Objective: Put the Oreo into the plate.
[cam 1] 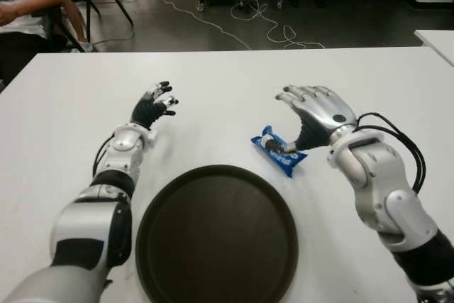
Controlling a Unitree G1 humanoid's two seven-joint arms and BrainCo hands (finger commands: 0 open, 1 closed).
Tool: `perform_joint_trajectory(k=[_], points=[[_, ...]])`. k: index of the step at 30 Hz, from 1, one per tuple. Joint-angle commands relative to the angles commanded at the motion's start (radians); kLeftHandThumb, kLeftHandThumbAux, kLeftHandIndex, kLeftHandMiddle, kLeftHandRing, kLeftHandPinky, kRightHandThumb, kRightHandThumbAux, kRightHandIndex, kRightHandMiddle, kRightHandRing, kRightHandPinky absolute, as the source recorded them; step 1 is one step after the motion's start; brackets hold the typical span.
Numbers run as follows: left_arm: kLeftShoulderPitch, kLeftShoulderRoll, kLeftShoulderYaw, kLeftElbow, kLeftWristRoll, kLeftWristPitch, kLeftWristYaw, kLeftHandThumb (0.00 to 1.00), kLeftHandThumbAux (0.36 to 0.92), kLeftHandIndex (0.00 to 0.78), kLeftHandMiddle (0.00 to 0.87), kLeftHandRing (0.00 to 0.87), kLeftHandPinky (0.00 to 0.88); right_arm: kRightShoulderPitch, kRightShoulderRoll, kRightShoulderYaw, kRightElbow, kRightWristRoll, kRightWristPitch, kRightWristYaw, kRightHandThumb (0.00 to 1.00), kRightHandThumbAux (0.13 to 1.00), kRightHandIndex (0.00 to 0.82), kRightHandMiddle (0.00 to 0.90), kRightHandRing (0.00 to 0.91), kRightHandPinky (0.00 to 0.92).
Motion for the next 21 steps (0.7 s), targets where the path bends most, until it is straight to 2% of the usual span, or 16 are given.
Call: perform_joint_trajectory(k=[5,12,18,21], points=[[0.0,-0.001,0.0,0.0,0.0,0.001,0.002,0.277,0.644,0.07,0.132,0.236,0.342,0.005,0.031,0.008,0.029,-0.033,0.027,0.007,0.0,0.66,0.198,0.236,0.292,0.361],[-0.001,-0.001,0.0,-0.001,0.0,0.006,0.002,0.278,0.645,0.062,0.123,0.227,0.335,0.015,0.062,0.023,0.06,-0.084,0.043,-0.017,0.0,0.645,0.224,0.262,0.331,0.408],[0.002,0.0,-0.002,-0.001,0.002,-0.003,-0.001,0.263,0.638,0.061,0.12,0.234,0.342,0.041,0.105,0.019,0.095,-0.12,0.078,-0.066,0.0,0.624,0.202,0.253,0.334,0.422],[0.003,0.001,-0.004,-0.002,0.003,-0.006,-0.002,0.254,0.633,0.057,0.117,0.232,0.332,0.053,0.115,0.013,0.112,-0.115,0.079,-0.105,0.0,0.624,0.158,0.227,0.307,0.388]])
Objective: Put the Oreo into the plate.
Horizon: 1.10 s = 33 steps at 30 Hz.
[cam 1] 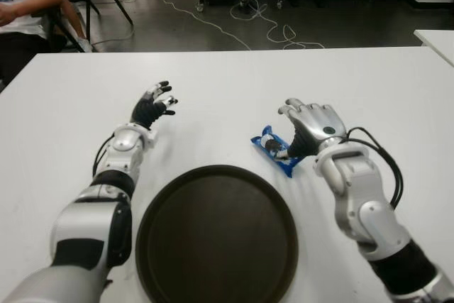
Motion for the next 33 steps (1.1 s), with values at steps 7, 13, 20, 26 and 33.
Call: perform_joint_trajectory(k=[7,13,20,26,33], points=[[0.001,0.002,-0.005,-0.001,0.004,-0.001,0.003,0.253,0.639,0.061,0.124,0.231,0.333,0.02,0.031,-0.018,0.065,0.034,-0.011,-0.14,0.0,0.657,0.106,0.157,0.21,0.263],[0.003,0.002,-0.009,-0.002,0.005,-0.005,0.002,0.253,0.632,0.064,0.132,0.237,0.34,0.03,0.044,-0.028,0.107,0.064,-0.023,-0.239,0.0,0.716,0.085,0.112,0.134,0.148],[0.001,0.002,-0.011,-0.002,0.007,-0.001,0.005,0.253,0.636,0.06,0.132,0.227,0.327,0.069,0.079,-0.035,0.203,0.114,-0.077,-0.514,0.0,0.767,0.028,0.024,0.034,0.048],[0.001,-0.001,-0.01,-0.001,0.005,0.002,0.011,0.255,0.639,0.067,0.135,0.231,0.328,0.083,0.114,-0.055,0.353,0.195,-0.203,-0.85,0.0,0.774,0.002,0.001,0.002,0.021],[0.0,-0.002,-0.008,0.001,0.002,0.005,0.011,0.256,0.634,0.066,0.135,0.233,0.334,0.049,0.106,-0.068,0.392,0.256,-0.283,-0.944,0.0,0.783,0.0,0.0,0.0,0.015]])
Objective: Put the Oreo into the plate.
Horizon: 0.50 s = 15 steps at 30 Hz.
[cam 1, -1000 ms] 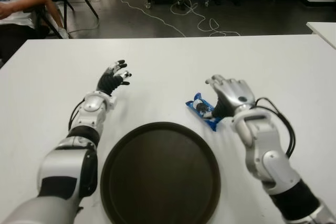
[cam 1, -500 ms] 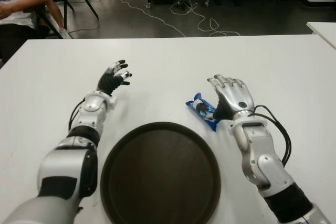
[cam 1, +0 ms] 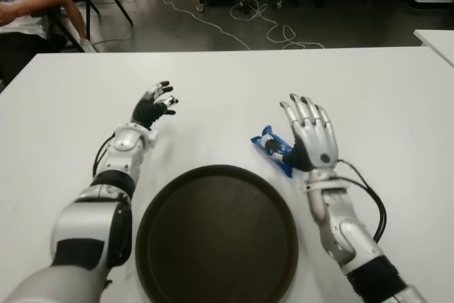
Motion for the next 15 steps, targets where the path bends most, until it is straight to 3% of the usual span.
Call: perform_joint_trajectory(k=[15], points=[[-0.002,0.0,0.0,-0.001,-0.001,-0.003,-0.005,0.254,0.634,0.061,0.13,0.234,0.33,-0.015,0.005,0.014,0.035,0.022,0.005,-0.026,0.0,0.79,0.0,0.0,0.0,0.0]])
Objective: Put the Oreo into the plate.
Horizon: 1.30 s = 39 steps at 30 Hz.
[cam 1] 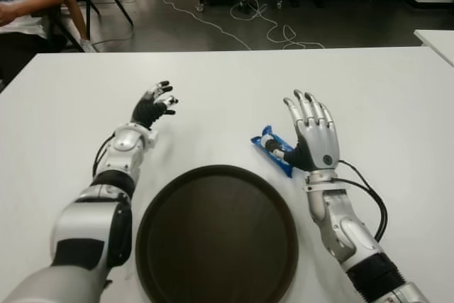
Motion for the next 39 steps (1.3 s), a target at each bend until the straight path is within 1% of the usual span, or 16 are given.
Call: perform_joint_trajectory(k=[6,12,22,28,35,39], points=[[0.0,0.001,-0.002,-0.001,0.001,-0.001,-0.004,0.253,0.639,0.052,0.127,0.236,0.329,-0.011,0.003,0.004,0.024,0.003,0.004,-0.006,0.0,0.783,0.0,0.0,0.0,0.0],[-0.001,0.0,-0.001,0.0,0.0,0.003,-0.004,0.241,0.634,0.05,0.128,0.231,0.321,-0.022,-0.001,0.003,0.04,0.006,0.002,-0.016,0.0,0.785,0.0,0.0,0.0,0.0],[-0.003,0.0,-0.001,0.0,0.0,0.006,0.0,0.26,0.629,0.052,0.13,0.233,0.331,-0.031,-0.001,0.003,0.048,0.014,0.007,-0.016,0.0,0.797,0.0,0.0,0.0,0.002],[-0.005,0.0,-0.006,0.001,0.007,0.011,0.012,0.238,0.631,0.055,0.129,0.236,0.324,-0.033,-0.006,0.005,0.04,0.022,0.013,0.001,0.0,0.796,0.0,0.0,0.0,0.009],[-0.003,0.0,-0.006,0.002,0.007,0.007,0.011,0.248,0.637,0.055,0.126,0.232,0.322,-0.036,-0.016,0.012,0.031,0.012,0.025,0.026,0.0,0.806,0.0,0.0,0.0,0.009],[-0.003,0.0,-0.006,0.002,0.007,0.006,0.008,0.253,0.647,0.052,0.125,0.229,0.317,-0.033,-0.024,0.015,0.006,0.005,0.037,0.05,0.0,0.805,0.0,0.0,0.0,0.016]])
